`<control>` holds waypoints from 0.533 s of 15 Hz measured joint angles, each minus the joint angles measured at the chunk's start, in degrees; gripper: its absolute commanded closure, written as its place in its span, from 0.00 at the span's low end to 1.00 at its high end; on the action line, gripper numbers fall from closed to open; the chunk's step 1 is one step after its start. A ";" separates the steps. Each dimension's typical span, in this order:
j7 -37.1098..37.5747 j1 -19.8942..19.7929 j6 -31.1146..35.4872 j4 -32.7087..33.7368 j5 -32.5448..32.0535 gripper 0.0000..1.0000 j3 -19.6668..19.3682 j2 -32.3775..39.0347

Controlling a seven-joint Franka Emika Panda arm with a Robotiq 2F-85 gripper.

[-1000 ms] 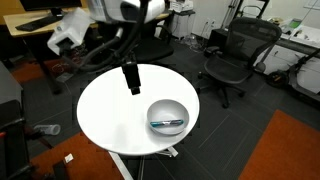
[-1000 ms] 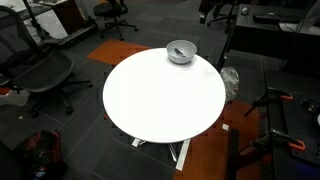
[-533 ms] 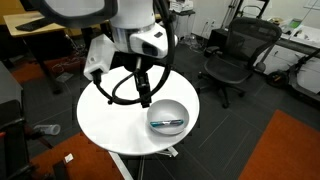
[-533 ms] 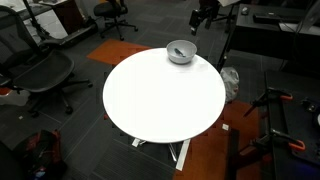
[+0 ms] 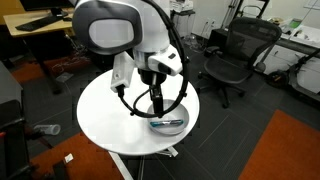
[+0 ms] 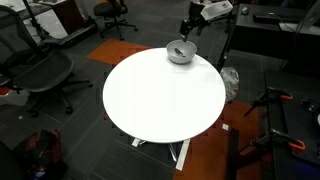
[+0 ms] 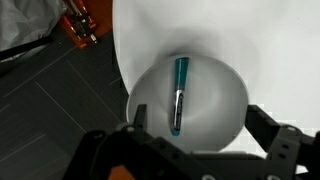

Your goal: Place the marker on the table

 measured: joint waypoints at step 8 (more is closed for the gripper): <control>1.17 -2.17 0.84 7.77 3.31 0.00 1.47 8.59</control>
